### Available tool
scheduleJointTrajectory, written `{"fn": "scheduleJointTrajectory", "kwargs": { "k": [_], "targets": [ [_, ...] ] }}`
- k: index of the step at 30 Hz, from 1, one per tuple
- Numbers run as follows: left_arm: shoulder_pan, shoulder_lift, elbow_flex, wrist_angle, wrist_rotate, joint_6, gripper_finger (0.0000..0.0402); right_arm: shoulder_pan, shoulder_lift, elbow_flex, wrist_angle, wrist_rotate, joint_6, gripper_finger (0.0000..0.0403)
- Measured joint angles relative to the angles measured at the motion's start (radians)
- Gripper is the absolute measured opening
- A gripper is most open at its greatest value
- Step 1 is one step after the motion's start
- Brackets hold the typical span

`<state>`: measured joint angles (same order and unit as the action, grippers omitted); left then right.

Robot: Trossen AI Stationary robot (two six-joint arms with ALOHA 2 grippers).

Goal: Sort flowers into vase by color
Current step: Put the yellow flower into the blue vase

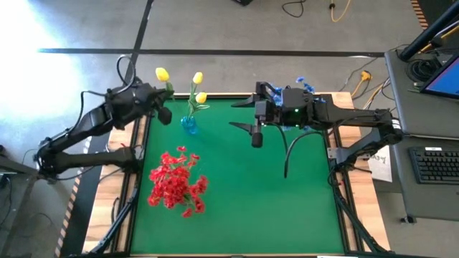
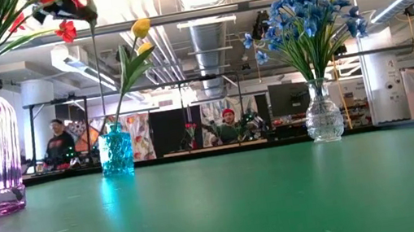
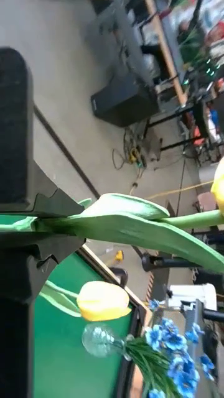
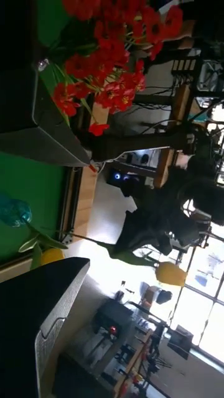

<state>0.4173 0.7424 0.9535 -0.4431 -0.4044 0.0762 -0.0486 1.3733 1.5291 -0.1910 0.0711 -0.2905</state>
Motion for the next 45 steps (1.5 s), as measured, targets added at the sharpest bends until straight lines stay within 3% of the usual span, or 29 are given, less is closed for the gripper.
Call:
{"fn": "scheduleJointTrajectory", "kwargs": {
  "k": [5,12,18,25,33,45],
  "targets": [
    [0.142,0.034,0.0,0.029,0.183,-0.029,0.0001,0.0,-0.006,-0.001,-0.02,0.0,0.011,0.0244],
    [0.235,0.092,0.0,0.053,0.23,-0.036,0.0001,0.0,-0.006,-0.005,-0.048,0.001,0.038,0.0244],
    [0.236,0.108,0.0,0.052,0.268,-0.036,0.0001,-0.002,-0.006,-0.007,-0.06,0.016,0.049,0.0244],
    [0.236,0.087,0.041,0.032,0.269,-0.034,0.0001,-0.005,-0.006,-0.007,-0.069,0.116,0.056,0.0244],
    [0.234,0.087,0.072,-0.032,0.366,-0.057,0.0001,-0.009,-0.005,-0.007,-0.067,0.115,0.055,0.0244],
    [0.234,0.114,0.043,-0.032,0.37,-0.089,0.0001,-0.011,-0.005,-0.007,-0.067,0.115,0.054,0.0244]
  ]
}}
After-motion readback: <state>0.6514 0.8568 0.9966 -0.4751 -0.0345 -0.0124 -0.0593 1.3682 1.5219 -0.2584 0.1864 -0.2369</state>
